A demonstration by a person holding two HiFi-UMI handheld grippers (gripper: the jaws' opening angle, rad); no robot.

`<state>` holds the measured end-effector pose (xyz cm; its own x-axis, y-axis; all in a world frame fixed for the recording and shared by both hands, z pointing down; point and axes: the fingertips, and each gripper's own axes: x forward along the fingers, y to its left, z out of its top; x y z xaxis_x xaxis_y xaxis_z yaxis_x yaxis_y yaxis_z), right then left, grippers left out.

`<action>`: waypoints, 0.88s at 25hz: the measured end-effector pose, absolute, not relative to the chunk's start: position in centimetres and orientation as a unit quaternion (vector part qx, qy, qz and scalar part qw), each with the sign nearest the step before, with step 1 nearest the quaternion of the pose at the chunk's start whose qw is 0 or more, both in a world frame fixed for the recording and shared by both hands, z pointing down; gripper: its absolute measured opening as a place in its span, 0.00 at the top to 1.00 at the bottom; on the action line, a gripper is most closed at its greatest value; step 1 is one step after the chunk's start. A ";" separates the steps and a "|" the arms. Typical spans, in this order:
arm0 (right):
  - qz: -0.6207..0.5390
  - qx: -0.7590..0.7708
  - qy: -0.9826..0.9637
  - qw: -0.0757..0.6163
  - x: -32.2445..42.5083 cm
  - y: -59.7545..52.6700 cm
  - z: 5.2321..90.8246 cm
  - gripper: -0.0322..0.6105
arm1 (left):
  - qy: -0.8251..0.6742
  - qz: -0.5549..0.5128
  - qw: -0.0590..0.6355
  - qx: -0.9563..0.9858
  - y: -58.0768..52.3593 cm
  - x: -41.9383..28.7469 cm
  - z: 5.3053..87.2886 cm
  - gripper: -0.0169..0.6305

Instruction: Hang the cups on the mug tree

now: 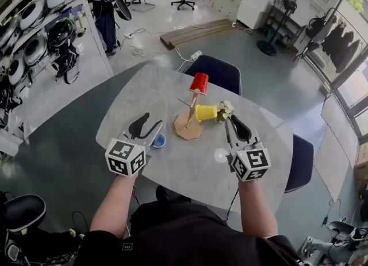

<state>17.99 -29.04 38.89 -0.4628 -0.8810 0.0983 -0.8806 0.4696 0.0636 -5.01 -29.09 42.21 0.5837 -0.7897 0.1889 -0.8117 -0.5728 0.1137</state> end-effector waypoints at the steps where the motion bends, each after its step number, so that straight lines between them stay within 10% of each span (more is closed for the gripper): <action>1: 0.006 0.507 -0.860 0.053 18.1 -28.7 39.3 0.86 | -0.457 0.062 0.096 0.882 -28.9 -4.8 42.5 0.64; 22: 0.075 0.554 -0.827 0.054 9.7 -28.4 45.6 0.92 | -0.329 0.099 0.151 0.927 -29.2 -8.7 52.1 0.57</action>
<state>9.67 -28.42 45.56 -0.3808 -0.9085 0.1722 -0.9246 0.3752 -0.0651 -8.73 -29.20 52.07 0.7641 -0.5799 0.2826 -0.6397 -0.7378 0.2154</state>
